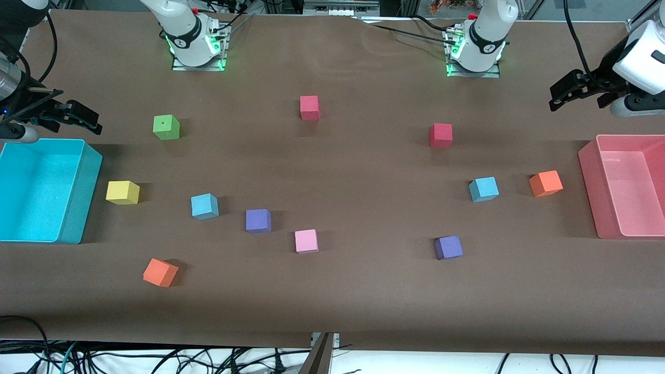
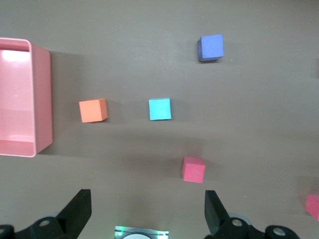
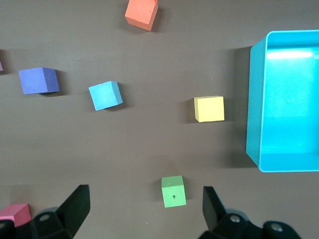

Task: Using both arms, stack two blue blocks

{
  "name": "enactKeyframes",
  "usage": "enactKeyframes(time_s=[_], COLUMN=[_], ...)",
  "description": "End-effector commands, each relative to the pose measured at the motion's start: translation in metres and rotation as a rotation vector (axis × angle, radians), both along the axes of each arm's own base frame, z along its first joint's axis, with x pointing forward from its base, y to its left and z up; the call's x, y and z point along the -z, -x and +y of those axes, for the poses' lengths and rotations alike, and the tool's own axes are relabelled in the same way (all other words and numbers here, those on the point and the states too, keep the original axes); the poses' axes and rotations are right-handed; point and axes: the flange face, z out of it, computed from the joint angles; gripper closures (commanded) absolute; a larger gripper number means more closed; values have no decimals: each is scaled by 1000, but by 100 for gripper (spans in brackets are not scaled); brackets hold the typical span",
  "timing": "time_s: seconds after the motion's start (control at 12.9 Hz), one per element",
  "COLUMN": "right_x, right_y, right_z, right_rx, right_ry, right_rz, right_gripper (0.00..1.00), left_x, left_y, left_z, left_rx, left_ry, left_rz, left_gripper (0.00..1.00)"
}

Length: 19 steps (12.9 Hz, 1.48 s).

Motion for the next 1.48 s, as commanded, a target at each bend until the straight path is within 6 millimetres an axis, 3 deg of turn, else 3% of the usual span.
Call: enactKeyframes(time_s=[0.0,0.31,0.62,0.78,1.09,1.4], right_x=[-4,-6,-1,9,62,139], right_y=[9,10,10,9,-5,-42], right_z=[4,3,5,22,55,78], right_rx=[-16,-22,-18,-44,-114,-145], right_ry=[10,8,8,8,7,-10], right_rz=[-4,14,25,46,150,151], right_gripper=[0,0,0,0,0,0], left_x=[-2,11,4,4,-2,1], left_y=[-6,-15,-23,-28,-23,-23], left_z=[1,18,23,23,20,21], left_rx=[4,-31,-35,-36,-31,-33], left_ry=[57,51,50,48,50,49], left_rz=[13,32,12,2,-10,-3], left_gripper=[0,0,0,0,0,0])
